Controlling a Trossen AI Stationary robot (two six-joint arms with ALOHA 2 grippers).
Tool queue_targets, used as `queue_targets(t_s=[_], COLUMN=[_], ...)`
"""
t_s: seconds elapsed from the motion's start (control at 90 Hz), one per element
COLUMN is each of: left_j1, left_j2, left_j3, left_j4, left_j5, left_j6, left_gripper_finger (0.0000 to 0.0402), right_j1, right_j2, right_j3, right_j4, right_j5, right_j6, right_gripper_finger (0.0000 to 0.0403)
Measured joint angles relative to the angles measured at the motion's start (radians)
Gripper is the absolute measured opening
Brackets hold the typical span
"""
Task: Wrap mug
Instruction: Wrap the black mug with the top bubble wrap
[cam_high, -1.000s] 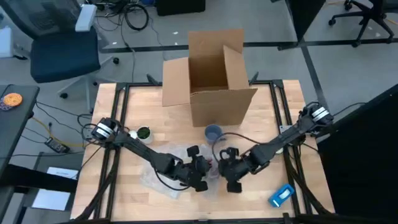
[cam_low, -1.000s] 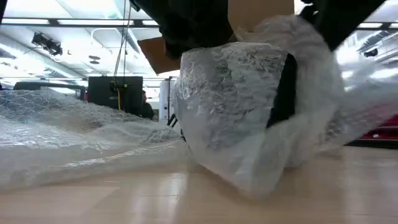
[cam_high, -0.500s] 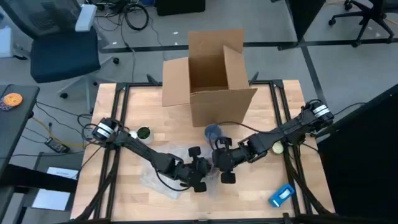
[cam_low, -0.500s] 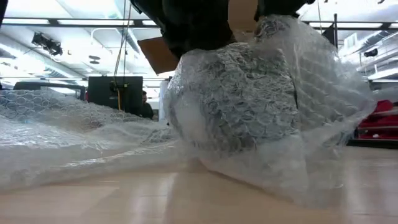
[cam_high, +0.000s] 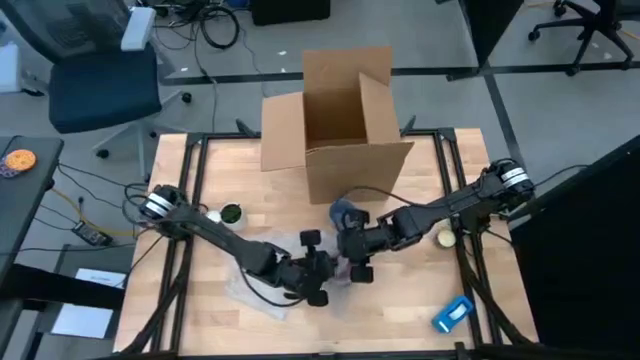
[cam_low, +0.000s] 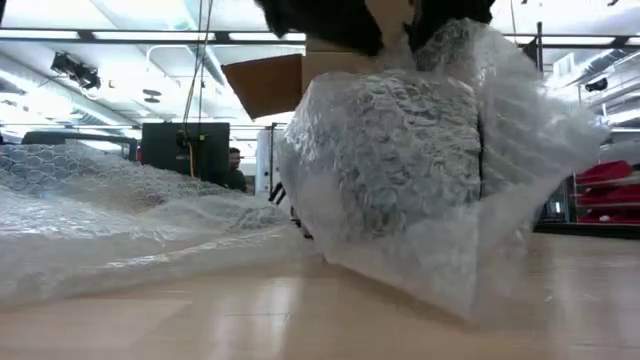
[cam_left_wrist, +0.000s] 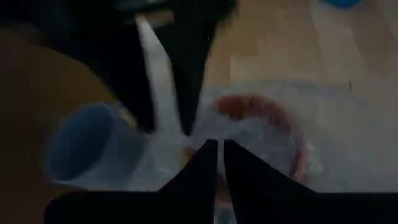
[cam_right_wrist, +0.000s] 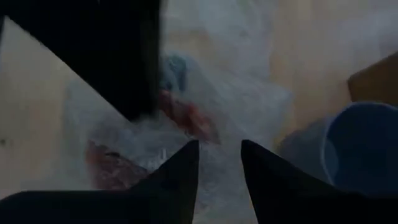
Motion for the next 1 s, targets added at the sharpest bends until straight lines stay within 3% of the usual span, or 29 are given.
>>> queue_targets(t_s=[0.2, 0.367, 0.656, 1.0], left_j1=[-0.012, -0.015, 0.033, 0.054], left_j2=[-0.030, 0.022, 0.090, 0.109], left_j3=[-0.002, -0.015, -0.017, -0.016], left_j4=[0.028, 0.158, 0.127, 0.073], left_j5=[-0.036, 0.029, 0.030, 0.043], left_j6=[0.016, 0.069, 0.017, -0.027], left_gripper_finger=[0.0015, 0.0015, 0.0015, 0.0015], right_j1=[-0.016, -0.028, -0.021, 0.032], right_j2=[0.000, 0.000, -0.001, -0.044], right_j3=[-0.039, -0.062, -0.062, 0.093], right_j4=[0.042, 0.153, 0.136, -0.070], right_j5=[0.001, 0.001, 0.000, -0.034], right_j6=[-0.007, -0.045, -0.043, -0.018], right_gripper_finger=[0.0098, 0.0098, 0.0098, 0.0098])
